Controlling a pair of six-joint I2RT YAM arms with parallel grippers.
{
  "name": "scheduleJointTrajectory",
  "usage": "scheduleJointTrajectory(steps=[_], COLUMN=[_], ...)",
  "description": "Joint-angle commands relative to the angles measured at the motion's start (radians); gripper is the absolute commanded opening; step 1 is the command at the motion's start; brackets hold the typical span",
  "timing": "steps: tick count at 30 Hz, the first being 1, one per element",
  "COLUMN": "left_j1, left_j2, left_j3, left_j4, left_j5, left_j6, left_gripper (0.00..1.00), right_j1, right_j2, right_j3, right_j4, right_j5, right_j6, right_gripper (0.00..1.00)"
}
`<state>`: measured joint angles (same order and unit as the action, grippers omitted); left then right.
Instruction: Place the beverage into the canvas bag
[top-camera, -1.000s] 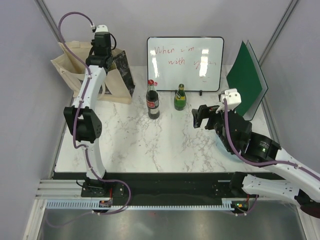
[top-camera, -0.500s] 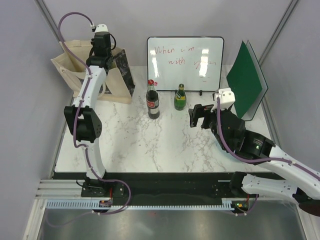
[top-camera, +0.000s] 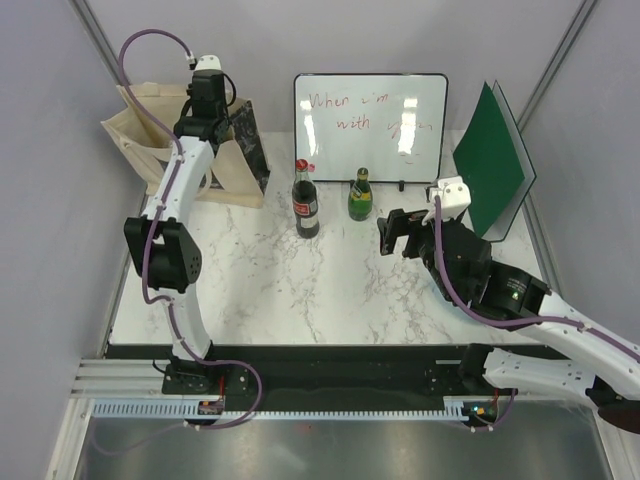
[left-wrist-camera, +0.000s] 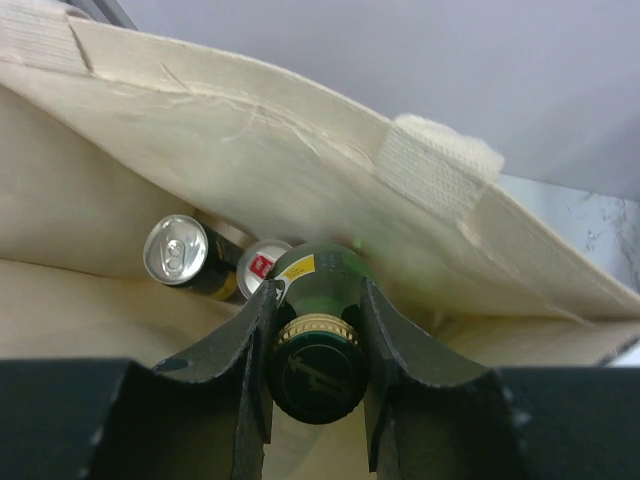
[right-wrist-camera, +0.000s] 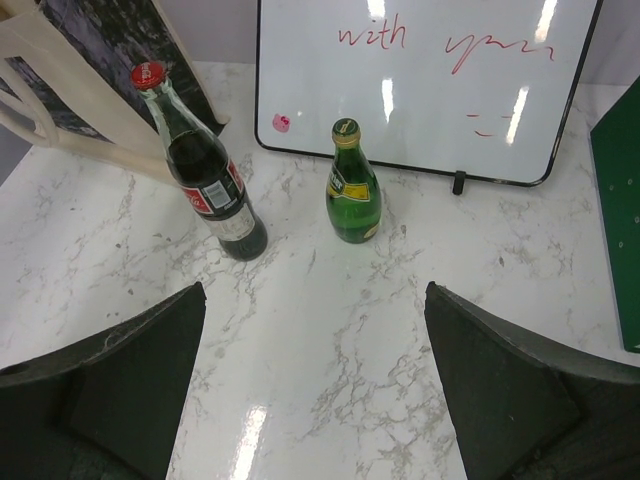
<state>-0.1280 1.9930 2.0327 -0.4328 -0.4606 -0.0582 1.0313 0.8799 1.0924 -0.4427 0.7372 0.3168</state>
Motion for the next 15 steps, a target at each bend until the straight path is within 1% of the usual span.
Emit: scheduleJointTrajectory(steps=[1,9,15], left_j1=[-0.019,-0.019,-0.019], left_j2=[-0.123,-0.169,-0.197], left_j3=[0.006,-0.009,-0.170], left_j4=[0.060,0.013,0.028], left_j5=[-0.018,0.032,0.076], left_j6=[-0.012,-0.037,-0.114], left_gripper=[0.02,0.02,0.02], right_j1=[0.000,0.000,0.001], right_j2=[-0.010,-0.039,-0.045], right_j3=[-0.002,-0.011,-0.011], right_j4=[0.032,0.022,0.013], right_j5=[-0.021,-0.041,-0.059], right_j6=[-0.007,0.027,0.042], right_gripper=[0.98,0.98,0.98])
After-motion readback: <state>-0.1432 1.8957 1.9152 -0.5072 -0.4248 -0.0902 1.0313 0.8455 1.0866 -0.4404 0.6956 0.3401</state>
